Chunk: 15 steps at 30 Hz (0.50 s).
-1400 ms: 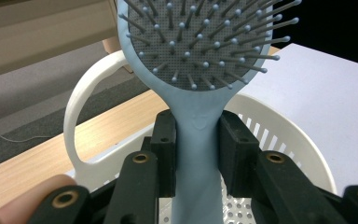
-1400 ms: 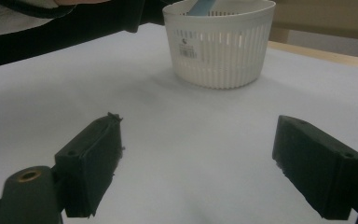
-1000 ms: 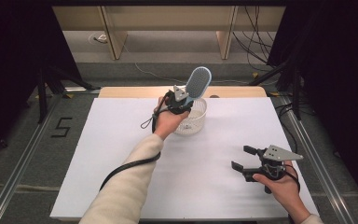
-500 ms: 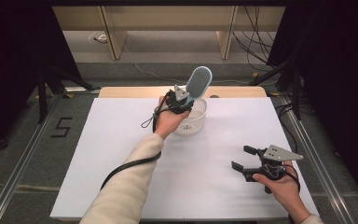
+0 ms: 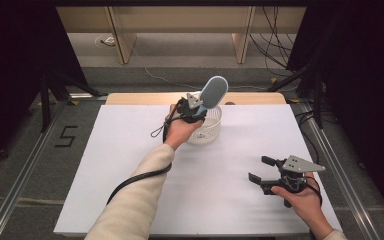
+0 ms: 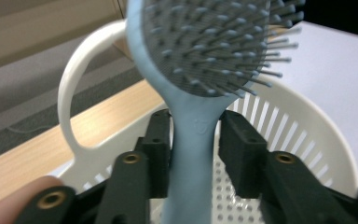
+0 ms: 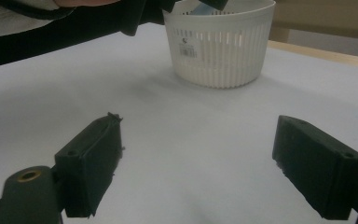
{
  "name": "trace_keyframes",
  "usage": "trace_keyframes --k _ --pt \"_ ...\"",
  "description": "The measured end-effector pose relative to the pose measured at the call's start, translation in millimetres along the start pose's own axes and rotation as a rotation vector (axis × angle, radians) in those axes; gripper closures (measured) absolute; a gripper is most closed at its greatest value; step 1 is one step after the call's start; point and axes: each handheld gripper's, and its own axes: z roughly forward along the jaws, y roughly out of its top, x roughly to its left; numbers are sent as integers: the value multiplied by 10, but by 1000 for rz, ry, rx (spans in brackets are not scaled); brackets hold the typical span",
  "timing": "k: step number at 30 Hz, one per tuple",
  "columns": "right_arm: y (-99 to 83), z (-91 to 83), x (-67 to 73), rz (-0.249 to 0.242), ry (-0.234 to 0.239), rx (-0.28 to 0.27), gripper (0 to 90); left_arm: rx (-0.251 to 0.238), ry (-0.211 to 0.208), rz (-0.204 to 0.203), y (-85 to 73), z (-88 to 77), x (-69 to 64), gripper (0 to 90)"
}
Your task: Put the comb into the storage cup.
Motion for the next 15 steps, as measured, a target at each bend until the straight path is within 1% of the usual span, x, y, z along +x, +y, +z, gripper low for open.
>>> trace_keyframes --k 1,2,3,5,6,8,9,11,15 --pt "0 0 -1 1 -1 0 168 -4 -3 -14 3 -13 9 583" --pt "0 -1 -1 1 -1 0 168 18 4 -4 5 -19 13 525" --pt "0 -1 -1 1 -1 0 168 24 13 7 5 -30 20 474" --pt "-1 0 -1 3 -1 1 168 23 3 0 11 -68 45 405" --pt "-1 2 2 6 -1 0 168 31 -4 0 12 -89 54 372" --pt "-2 4 2 3 -2 -1 168 38 -5 12 6 -127 78 327" --pt "-1 4 4 6 -1 1 168 39 -2 12 3 -147 90 308" --pt "-2 5 4 4 -2 3 168 37 -1 6 -1 -186 115 263" --pt "1 7 6 3 -4 0 168 34 -11 -8 -4 -274 140 184"
